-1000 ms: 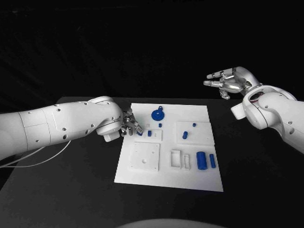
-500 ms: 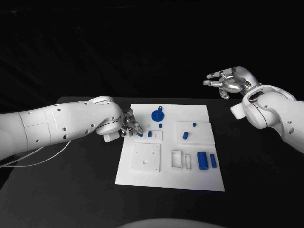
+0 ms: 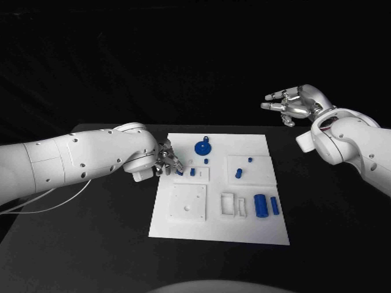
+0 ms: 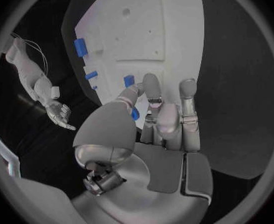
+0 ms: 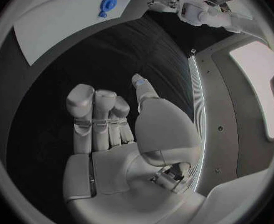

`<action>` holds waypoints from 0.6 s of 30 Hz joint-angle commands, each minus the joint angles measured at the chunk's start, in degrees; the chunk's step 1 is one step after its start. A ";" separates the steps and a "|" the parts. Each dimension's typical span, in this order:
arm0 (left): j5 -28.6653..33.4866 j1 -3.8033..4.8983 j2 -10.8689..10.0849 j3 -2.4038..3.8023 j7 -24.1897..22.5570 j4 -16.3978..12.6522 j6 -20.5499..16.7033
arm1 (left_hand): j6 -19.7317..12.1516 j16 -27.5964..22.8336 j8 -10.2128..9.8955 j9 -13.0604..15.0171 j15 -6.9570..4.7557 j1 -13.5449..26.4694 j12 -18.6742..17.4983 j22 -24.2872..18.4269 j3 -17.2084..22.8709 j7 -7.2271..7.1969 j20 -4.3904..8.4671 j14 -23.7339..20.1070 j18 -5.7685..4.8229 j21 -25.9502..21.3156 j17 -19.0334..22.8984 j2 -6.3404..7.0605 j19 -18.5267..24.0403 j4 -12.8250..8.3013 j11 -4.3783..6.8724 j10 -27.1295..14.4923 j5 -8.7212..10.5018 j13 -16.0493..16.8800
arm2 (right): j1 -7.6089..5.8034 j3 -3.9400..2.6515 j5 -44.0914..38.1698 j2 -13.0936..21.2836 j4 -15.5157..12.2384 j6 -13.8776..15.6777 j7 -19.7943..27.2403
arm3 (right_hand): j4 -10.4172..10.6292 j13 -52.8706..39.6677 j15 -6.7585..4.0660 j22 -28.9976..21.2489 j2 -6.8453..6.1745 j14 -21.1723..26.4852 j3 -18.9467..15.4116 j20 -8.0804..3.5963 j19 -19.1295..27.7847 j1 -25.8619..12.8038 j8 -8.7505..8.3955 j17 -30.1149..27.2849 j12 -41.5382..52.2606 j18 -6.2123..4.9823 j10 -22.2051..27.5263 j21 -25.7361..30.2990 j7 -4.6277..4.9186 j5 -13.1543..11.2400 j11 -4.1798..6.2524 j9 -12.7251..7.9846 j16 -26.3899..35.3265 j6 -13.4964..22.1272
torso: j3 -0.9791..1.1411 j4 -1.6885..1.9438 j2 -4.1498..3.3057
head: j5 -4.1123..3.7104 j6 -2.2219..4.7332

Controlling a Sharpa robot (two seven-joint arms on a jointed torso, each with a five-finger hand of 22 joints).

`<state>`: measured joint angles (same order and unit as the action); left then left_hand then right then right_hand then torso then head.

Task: Assemble the parts on the task board

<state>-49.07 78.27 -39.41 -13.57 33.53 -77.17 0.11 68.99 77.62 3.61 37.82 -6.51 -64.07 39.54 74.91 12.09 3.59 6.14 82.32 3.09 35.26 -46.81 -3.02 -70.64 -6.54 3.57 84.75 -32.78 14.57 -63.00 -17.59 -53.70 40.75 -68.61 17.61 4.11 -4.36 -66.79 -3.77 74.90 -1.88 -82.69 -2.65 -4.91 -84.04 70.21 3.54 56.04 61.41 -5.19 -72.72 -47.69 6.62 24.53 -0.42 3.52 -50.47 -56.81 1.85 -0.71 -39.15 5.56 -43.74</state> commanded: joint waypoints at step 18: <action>-0.25 -0.45 0.80 -0.28 0.01 0.02 2.22 | 10.30 0.67 0.20 8.05 -0.09 0.04 0.29 1.07 0.83 -6.01 0.19 0.24 -0.55 0.05 -0.48 -0.83 0.63 -0.20 1.24 2.08 -0.35 0.72 | 0.04 -0.02 -0.19 -0.13 0.19 -0.84 0.25 | 0.02 0.02 -0.16 2.69 0.09 -0.16 0.17 -0.17 -3.35 -0.18 0.01 -0.06 -0.36 -0.62 0.07 0.10 -0.09 0.32 0.14 0.07 0.18 -0.39 | -0.01 -0.04 -0.01 | 0.02 -0.14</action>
<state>-49.37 78.21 -38.89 -13.61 33.48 -76.90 0.26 68.99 78.07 3.44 45.72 -6.42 -63.64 39.54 74.90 12.29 3.59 6.45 82.39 3.09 35.26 -47.22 -3.26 -70.33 -6.25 3.57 84.75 -33.00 15.24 -62.98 -17.59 -53.71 40.67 -68.42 17.54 4.10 -4.35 -66.79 -3.77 74.91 -1.88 -82.69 -2.65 -4.91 -84.04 70.21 3.54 56.04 61.41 -5.20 -72.72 -47.69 6.62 24.52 -0.42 3.51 -50.47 -56.81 1.83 -0.74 -39.15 5.60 -43.89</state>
